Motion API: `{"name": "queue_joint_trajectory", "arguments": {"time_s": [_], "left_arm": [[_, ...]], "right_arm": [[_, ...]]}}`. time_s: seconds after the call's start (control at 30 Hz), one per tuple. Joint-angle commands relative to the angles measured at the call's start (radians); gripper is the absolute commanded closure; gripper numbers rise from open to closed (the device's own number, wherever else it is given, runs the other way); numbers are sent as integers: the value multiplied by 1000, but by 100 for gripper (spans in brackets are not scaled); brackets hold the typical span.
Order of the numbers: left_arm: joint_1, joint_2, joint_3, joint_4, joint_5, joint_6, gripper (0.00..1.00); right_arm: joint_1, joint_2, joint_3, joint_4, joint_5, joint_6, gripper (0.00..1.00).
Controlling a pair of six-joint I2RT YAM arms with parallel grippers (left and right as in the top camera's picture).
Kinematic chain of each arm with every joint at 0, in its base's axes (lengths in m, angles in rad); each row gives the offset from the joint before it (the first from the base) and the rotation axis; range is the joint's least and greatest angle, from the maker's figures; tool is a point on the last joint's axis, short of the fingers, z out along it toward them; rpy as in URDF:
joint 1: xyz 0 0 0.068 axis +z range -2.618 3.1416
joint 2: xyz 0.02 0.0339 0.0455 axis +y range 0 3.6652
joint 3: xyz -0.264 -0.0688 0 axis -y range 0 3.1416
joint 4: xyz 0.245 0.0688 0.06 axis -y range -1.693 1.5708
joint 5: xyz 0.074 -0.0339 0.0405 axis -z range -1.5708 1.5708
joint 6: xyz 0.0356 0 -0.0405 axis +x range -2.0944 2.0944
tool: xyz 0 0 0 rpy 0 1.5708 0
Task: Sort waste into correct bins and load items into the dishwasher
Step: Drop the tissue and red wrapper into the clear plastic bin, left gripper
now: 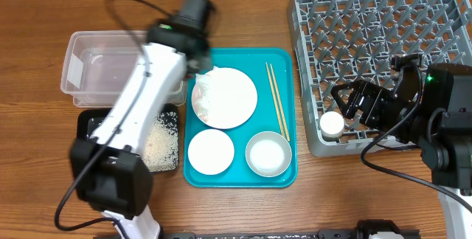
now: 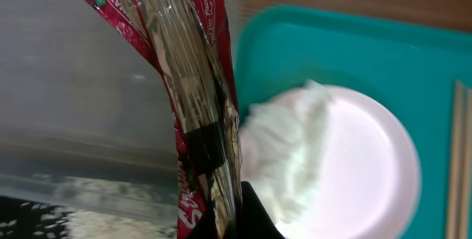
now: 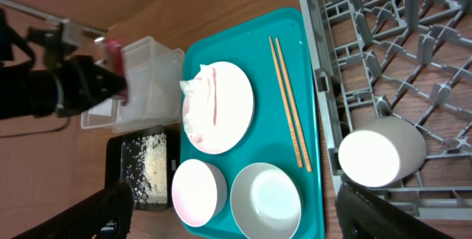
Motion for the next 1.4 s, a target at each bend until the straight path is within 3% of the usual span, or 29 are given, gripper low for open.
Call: {"name": "queue_joint_trajectory", "arguments": {"time_s": [0.0, 0.07, 0.1, 0.2, 0.3, 0.5, 0.8, 0.87, 0.9, 0.97, 1.0, 1.2, 1.37], "left_arm": [[153, 14, -5, -8, -36, -7, 90], [195, 21, -4, -5, -24, -7, 48], [211, 21, -3, -4, 2, -1, 43], [201, 8, 26, -18, 124, 77, 45], [127, -2, 29, -26, 140, 99, 46], [-85, 47, -81, 29, -8, 93, 28], [-111, 236, -163, 84, -29, 45, 27], [-111, 268, -162, 84, -17, 46, 28], [-111, 279, -161, 82, 9, 56, 40], [-108, 274, -154, 67, 57, 64, 82], [-106, 264, -142, 53, 76, 63, 94], [-75, 125, 47, -130, 92, 37, 96], [34, -14, 89, -135, 14, 37, 96]], "right_arm": [[-3, -4, 19, -1, 3, -10, 11], [-3, -4, 19, -1, 3, -10, 11], [-3, -4, 19, -3, 3, -10, 11], [-3, -4, 19, -11, 3, -10, 11], [-3, -4, 19, -18, 3, -10, 11], [-3, -4, 19, -23, 3, -10, 11], [-3, -4, 19, -22, 3, -10, 11], [-3, -4, 19, -23, 3, -10, 11], [-3, -4, 19, -23, 3, -10, 11], [-3, -4, 19, -23, 3, -10, 11], [-3, -4, 19, -23, 3, -10, 11], [-3, -4, 19, -21, 3, -10, 11], [-3, -4, 19, -24, 3, -10, 11]]}}
